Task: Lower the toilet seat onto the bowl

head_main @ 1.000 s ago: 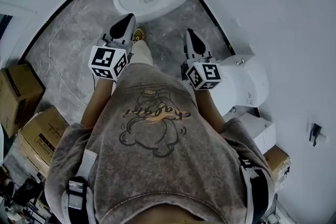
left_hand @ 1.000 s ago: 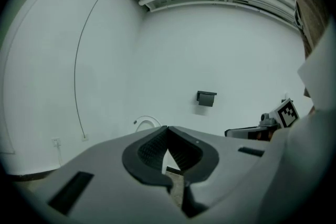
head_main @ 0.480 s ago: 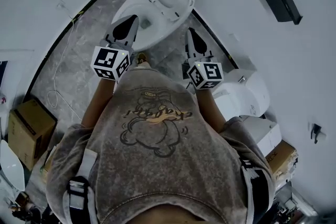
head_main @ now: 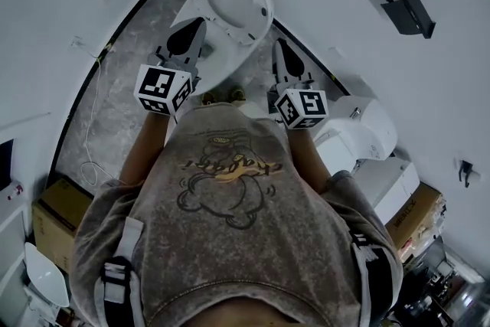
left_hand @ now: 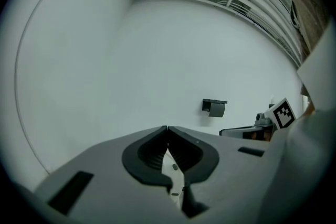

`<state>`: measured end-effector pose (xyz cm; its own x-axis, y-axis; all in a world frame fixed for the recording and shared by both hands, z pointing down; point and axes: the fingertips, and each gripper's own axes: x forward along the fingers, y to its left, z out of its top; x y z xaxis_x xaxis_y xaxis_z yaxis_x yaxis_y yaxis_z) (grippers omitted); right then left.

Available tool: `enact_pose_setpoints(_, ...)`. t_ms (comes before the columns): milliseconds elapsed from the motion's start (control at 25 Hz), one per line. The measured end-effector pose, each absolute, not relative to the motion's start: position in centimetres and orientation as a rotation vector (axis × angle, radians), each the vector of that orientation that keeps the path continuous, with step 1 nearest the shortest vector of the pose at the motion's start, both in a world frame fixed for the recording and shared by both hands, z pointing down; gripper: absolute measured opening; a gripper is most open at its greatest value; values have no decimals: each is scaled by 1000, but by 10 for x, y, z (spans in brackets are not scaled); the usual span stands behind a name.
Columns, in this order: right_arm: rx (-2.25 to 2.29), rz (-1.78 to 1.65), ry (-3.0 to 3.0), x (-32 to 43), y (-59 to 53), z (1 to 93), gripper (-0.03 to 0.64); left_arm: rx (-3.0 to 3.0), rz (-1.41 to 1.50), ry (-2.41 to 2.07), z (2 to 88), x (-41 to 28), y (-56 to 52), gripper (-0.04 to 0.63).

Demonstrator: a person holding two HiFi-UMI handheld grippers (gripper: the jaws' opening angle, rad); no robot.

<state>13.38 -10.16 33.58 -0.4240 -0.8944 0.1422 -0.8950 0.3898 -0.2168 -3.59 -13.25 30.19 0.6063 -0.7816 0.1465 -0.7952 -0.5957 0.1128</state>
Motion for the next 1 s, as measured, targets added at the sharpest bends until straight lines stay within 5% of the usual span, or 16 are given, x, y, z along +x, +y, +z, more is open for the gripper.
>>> enact_pose_setpoints(280, 1715, 442, -2599, 145, -130, 342, 31, 2677, 129, -1252, 305, -20, -164, 15)
enact_pose_setpoints(400, 1714, 447, -2611, 149, -142, 344, 41, 2692, 130, -1191, 307, -11, -178, 87)
enact_pose_setpoints(600, 1675, 512, -2625, 148, -166, 354, 260, 2750, 197, -1116, 317, 2, -204, 191)
enact_pose_setpoints(720, 1645, 523, -2603, 149, -182, 366, 272, 2784, 263, -1072, 329, 13, -223, 254)
enact_pose_setpoints(1000, 1557, 596, -2578, 145, -226, 410, 270, 2794, 451, -1002, 380, 32, -278, 271)
